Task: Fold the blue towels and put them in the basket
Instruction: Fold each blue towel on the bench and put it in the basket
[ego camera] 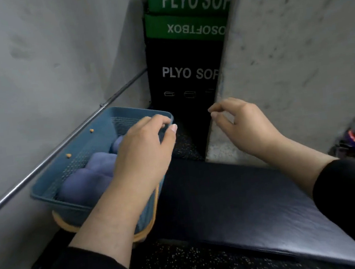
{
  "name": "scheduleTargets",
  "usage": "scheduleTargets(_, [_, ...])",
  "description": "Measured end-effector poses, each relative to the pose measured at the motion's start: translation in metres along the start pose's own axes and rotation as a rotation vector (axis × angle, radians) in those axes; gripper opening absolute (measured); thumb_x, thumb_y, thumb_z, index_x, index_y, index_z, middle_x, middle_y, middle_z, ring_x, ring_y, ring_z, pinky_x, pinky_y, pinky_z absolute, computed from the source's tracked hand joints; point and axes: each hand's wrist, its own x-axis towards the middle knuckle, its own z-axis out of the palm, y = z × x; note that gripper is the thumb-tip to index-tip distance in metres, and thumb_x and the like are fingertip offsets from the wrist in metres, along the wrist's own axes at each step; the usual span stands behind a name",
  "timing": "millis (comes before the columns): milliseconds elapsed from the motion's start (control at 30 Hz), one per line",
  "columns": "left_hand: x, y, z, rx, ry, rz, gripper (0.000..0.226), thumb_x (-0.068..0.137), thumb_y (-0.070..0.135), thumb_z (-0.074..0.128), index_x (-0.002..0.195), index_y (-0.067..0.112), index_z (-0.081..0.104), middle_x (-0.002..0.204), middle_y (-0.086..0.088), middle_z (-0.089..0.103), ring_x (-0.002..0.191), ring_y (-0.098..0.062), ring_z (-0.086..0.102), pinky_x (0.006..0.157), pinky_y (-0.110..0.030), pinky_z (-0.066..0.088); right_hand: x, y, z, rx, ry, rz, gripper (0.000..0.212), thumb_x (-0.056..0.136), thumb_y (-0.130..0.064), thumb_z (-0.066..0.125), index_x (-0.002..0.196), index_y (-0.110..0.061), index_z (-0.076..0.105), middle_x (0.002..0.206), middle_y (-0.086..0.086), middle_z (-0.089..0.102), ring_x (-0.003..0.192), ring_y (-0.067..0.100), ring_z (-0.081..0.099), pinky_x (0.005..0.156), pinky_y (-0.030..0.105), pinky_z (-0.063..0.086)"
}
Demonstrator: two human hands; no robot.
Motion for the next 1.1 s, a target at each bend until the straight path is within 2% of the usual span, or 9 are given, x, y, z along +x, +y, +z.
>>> scheduleTargets(100, [-0.015,0.053,0.042,-0.050,-0.070,0.094,0.024,0.097,0.039,0.055,0.108,0.023,0.069,0.098,0.008,0.064,0.094,-0.015,0.059,0.082,-0.035,0.047,-0.065,0.050,-0.021,-0.052,0.010,0.075,0.017,0.098,-0.025,0.057,0.109,-0.018,0.069,0.104,-0.003,0.066,0.099,0.019,0.063,0.089,0.033,0.049])
scheduleTargets(233, [-0.050,0.106,0.123,0.030,-0.393,0.166,0.027,0.100,0.042,0.052,0.117,0.025,0.065,0.113,0.007,0.063,0.108,-0.019,0.057,0.092,-0.040,0.047,-0.161,0.118,-0.054,-0.157,-0.058,0.226,0.016,0.095,-0.023,0.062,0.108,-0.017,0.069,0.105,-0.001,0.065,0.093,0.023,0.066,0.082,0.037,0.052])
scheduleTargets(400, [-0.080,0.142,0.198,0.128,-0.610,0.218,0.033,0.101,0.046,0.048,0.122,0.025,0.063,0.116,0.005,0.063,0.112,-0.021,0.057,0.095,-0.040,0.047,-0.245,0.182,-0.091,-0.293,-0.230,0.479,0.035,0.096,-0.032,0.059,0.129,-0.022,0.060,0.134,-0.002,0.057,0.119,0.023,0.058,0.096,0.040,0.048])
scheduleTargets(500, [-0.091,0.158,0.227,0.171,-0.674,0.237,0.034,0.101,0.046,0.047,0.124,0.026,0.062,0.116,0.007,0.062,0.111,-0.019,0.058,0.094,-0.039,0.048,-0.272,0.213,-0.116,-0.260,-0.174,0.654,0.042,0.097,-0.031,0.058,0.137,-0.018,0.054,0.133,0.004,0.058,0.119,0.025,0.057,0.097,0.036,0.045])
scheduleTargets(667, [-0.101,0.171,0.261,0.199,-0.714,0.261,0.034,0.102,0.046,0.045,0.127,0.028,0.061,0.119,0.010,0.060,0.111,-0.016,0.057,0.095,-0.038,0.048,-0.304,0.269,-0.146,-0.438,-0.002,0.726,0.037,0.091,-0.032,0.064,0.124,-0.017,0.064,0.127,0.004,0.061,0.119,0.031,0.055,0.092,0.046,0.047])
scheduleTargets(867, [-0.108,0.176,0.290,0.198,-0.741,0.276,0.034,0.102,0.045,0.046,0.127,0.027,0.062,0.124,0.010,0.061,0.115,-0.016,0.056,0.098,-0.039,0.047,-0.330,0.331,-0.174,-0.632,0.097,1.035,0.064,0.088,-0.047,0.065,0.145,-0.027,0.042,0.156,0.006,0.034,0.146,0.028,0.026,0.114,0.061,0.017])
scheduleTargets(933, [-0.110,0.176,0.296,0.200,-0.752,0.285,0.035,0.102,0.045,0.046,0.127,0.027,0.062,0.125,0.010,0.061,0.116,-0.017,0.056,0.099,-0.039,0.047,-0.342,0.344,-0.176,-0.638,0.066,1.080,0.046,0.090,-0.049,0.061,0.131,-0.028,0.055,0.140,0.004,0.049,0.138,0.028,0.037,0.111,0.063,0.023])
scheduleTargets(1000, [-0.111,0.176,0.301,0.205,-0.763,0.292,0.034,0.102,0.045,0.046,0.127,0.027,0.062,0.126,0.010,0.060,0.116,-0.016,0.055,0.099,-0.039,0.046,-0.350,0.351,-0.176,-0.637,0.110,1.058,0.020,0.093,-0.043,0.057,0.097,-0.026,0.066,0.109,-0.002,0.059,0.122,0.028,0.049,0.106,0.063,0.027])
scheduleTargets(1100, [-0.110,0.176,0.306,0.205,-0.769,0.297,0.034,0.101,0.045,0.047,0.126,0.028,0.062,0.127,0.011,0.060,0.117,-0.016,0.054,0.100,-0.038,0.046,-0.343,0.350,-0.178,-0.612,0.216,1.036,0.028,0.097,-0.035,0.051,0.072,-0.024,0.053,0.084,-0.004,0.056,0.101,0.030,0.055,0.105,0.062,0.027])
